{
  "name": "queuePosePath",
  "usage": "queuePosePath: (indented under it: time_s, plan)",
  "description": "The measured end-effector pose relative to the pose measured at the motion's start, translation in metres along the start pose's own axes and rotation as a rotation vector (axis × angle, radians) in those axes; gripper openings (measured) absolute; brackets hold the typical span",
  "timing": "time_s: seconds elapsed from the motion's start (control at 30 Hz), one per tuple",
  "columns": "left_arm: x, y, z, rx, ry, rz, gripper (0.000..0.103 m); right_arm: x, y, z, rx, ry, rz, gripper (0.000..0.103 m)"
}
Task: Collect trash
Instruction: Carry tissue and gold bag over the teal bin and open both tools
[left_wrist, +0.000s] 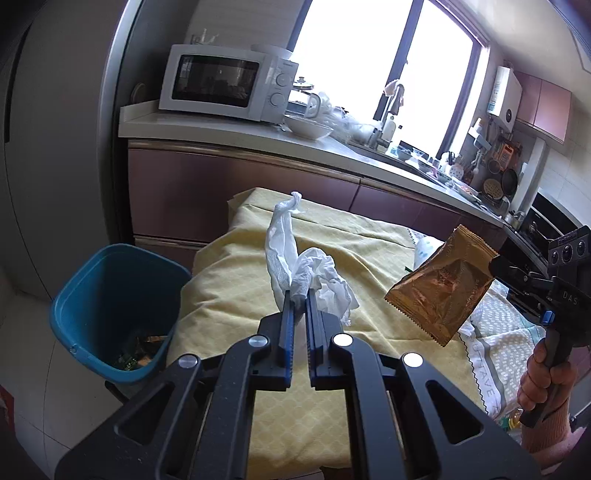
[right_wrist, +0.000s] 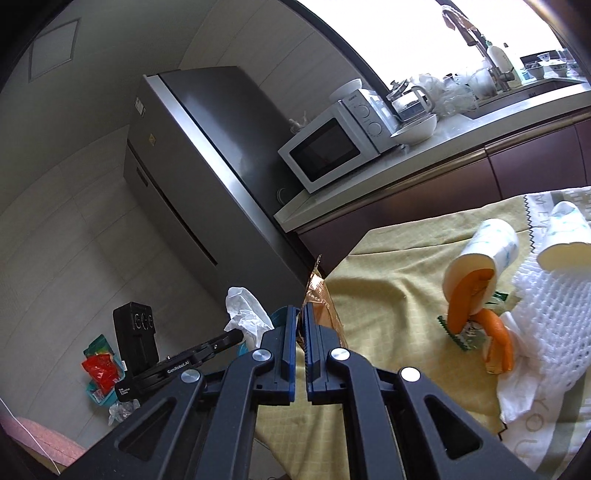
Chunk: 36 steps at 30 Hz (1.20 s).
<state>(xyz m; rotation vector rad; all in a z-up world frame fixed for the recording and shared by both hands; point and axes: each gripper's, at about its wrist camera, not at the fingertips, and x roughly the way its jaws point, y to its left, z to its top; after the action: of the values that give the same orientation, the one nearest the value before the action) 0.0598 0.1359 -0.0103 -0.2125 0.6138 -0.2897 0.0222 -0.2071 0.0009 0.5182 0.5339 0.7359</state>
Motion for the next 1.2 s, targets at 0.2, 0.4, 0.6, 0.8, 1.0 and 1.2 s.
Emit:
queuePosePath:
  time_s: [0.2,0.4,0.6,0.8,1.0,1.2]
  plan:
    - [-0.019,0.036,0.002,-0.052,-0.031,0.07,0.006,0.041,0.015,0.007,-0.016,0.057,0.074,0.003]
    - [-0.035,0.069,0.004,-0.09,-0.055,0.14,0.006,0.077,0.028,0.014,-0.022,0.105,0.136,0.003]
    - [-0.043,0.094,0.005,-0.12,-0.065,0.189,0.006,0.107,0.043,0.015,-0.03,0.145,0.18,0.003]
    - [-0.044,0.106,0.005,-0.135,-0.061,0.22,0.006,0.132,0.054,0.017,-0.038,0.175,0.206,0.003]
    - [-0.043,0.11,0.003,-0.15,-0.056,0.234,0.006,0.155,0.061,0.017,-0.03,0.203,0.227,0.003]
    - [-0.042,0.118,0.002,-0.163,-0.052,0.251,0.006,0.175,0.068,0.015,-0.032,0.229,0.24,0.003]
